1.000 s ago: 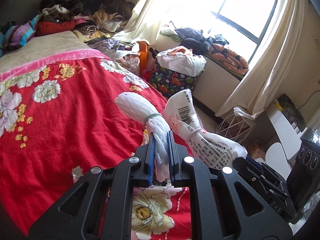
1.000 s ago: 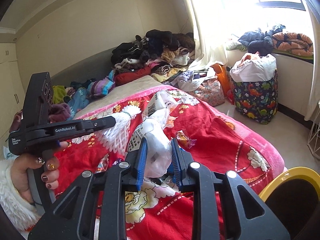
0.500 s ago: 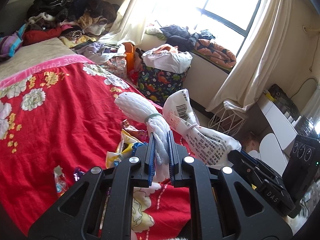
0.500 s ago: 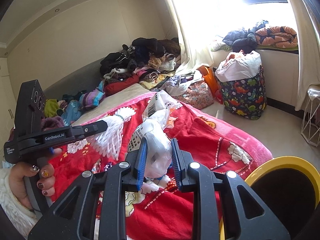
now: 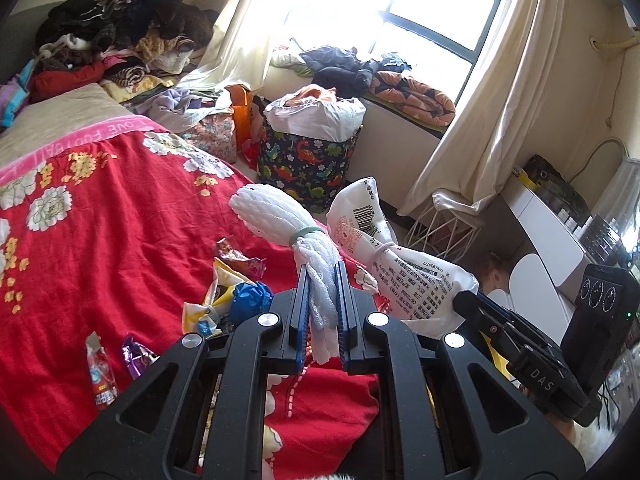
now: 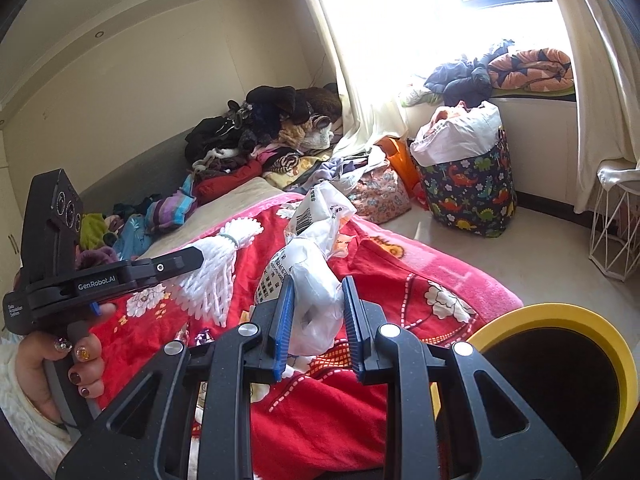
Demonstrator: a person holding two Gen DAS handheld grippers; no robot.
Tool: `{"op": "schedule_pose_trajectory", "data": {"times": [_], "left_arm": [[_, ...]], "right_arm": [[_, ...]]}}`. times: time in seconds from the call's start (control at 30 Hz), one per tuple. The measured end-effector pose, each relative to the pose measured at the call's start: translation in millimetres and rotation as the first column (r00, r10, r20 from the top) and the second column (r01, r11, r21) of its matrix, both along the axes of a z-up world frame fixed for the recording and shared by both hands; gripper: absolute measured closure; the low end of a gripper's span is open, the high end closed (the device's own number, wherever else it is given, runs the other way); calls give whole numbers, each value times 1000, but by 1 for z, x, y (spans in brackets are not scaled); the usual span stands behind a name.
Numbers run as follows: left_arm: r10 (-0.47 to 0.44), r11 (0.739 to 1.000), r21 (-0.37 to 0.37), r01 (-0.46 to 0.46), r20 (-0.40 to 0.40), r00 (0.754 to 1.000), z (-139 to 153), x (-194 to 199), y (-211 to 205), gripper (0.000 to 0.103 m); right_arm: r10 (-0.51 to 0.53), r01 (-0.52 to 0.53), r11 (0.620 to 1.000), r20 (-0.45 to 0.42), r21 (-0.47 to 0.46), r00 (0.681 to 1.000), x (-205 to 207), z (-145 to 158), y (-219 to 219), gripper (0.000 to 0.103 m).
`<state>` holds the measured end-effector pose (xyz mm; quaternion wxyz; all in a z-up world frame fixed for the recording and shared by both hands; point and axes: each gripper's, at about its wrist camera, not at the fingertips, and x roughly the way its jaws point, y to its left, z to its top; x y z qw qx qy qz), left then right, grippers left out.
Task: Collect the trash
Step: 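Carry the plastic bag and mesh sleeve in both tools over the yellow-rimmed bin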
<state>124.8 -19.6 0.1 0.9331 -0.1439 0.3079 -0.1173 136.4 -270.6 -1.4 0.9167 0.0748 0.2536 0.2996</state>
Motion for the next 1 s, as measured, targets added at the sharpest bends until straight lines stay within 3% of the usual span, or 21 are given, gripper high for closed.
{"op": "schedule_pose_trajectory", "data": {"times": [1.0], "left_arm": [[-145, 989, 13, 144, 11, 989, 2, 5, -60, 96]], "right_arm": [[-170, 170, 985, -12, 9, 985, -21, -4, -66, 80]]}}
